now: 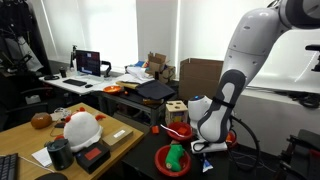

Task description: Remove the tube from the orange bowl

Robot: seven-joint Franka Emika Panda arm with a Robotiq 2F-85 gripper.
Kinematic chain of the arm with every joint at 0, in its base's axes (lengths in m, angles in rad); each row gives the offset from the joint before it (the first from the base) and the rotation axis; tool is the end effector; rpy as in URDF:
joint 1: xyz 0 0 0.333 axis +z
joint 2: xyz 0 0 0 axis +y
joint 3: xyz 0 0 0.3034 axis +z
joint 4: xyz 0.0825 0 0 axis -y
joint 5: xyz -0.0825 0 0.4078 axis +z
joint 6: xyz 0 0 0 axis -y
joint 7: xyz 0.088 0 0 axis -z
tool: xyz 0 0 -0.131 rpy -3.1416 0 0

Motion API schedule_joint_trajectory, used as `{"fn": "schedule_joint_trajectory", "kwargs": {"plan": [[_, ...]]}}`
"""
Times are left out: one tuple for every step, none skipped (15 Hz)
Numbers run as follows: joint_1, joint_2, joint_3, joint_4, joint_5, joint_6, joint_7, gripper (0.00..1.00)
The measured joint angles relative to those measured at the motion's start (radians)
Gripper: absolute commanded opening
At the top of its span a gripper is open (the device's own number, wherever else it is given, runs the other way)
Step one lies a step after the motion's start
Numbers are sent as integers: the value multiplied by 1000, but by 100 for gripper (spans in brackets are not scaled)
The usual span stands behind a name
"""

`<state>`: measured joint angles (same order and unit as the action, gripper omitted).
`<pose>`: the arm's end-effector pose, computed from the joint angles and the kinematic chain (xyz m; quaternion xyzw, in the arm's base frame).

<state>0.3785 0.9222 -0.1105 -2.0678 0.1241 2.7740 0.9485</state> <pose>0.4824 0.1122 -0.0835 0.9221 -0.3719 -0.0672 0.0833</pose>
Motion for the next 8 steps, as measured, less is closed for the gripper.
{"fn": "schedule_joint_trajectory", "kwargs": {"plan": [[0,0,16,0,1,-4,0,3],[1,0,34,-1,2,-7,0,3],[1,0,54,-3,5,-10,0,3],[1,0,72,-4,9,-15,0,3],[-1,-1,92,-7,17,-28,0,3],[-4,-4,112,-11,22,-42,-2,3],[-7,-7,129,-18,26,-53,-3,3],[-9,-10,145,-26,29,-58,-3,3]]}}
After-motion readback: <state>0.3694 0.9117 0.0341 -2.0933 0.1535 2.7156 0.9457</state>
